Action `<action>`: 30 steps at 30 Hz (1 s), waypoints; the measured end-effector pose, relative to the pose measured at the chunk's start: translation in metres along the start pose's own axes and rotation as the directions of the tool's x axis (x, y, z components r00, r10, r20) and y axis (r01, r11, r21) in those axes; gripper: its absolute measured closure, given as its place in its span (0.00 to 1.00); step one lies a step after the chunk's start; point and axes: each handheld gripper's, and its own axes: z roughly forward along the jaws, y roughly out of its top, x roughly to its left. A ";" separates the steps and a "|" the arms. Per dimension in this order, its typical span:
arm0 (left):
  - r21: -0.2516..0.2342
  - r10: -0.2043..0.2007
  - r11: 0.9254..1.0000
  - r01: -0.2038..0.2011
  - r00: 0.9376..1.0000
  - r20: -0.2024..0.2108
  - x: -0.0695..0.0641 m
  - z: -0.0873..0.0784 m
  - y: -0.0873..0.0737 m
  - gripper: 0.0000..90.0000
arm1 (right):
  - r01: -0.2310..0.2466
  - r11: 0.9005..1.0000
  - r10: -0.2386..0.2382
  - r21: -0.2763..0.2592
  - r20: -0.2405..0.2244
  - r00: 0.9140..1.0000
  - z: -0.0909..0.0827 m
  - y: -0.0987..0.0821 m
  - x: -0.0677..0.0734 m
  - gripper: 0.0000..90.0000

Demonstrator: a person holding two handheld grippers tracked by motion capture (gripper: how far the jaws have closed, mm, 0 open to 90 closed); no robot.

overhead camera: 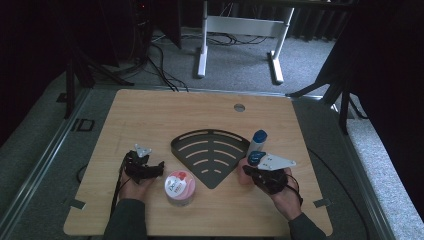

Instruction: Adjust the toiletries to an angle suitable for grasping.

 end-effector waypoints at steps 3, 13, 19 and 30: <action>0.000 0.002 1.000 -0.002 1.000 0.002 0.000 0.000 0.000 0.16 | -0.008 1.000 0.008 -0.002 0.007 1.000 0.000 -0.001 -0.004 1.00; 0.000 0.007 1.000 -0.007 1.000 0.006 0.000 0.000 0.000 0.16 | -0.030 1.000 0.030 -0.007 0.010 1.000 -0.001 -0.003 -0.008 1.00; 0.001 0.023 1.000 -0.023 1.000 0.022 0.000 -0.002 -0.002 0.17 | -0.033 0.999 0.033 0.001 0.000 0.999 0.000 -0.003 -0.004 0.94; 0.002 0.038 0.999 -0.038 0.998 0.040 0.010 -0.013 -0.005 0.50 | -0.076 0.997 0.079 0.026 -0.095 0.992 0.032 -0.008 0.022 0.75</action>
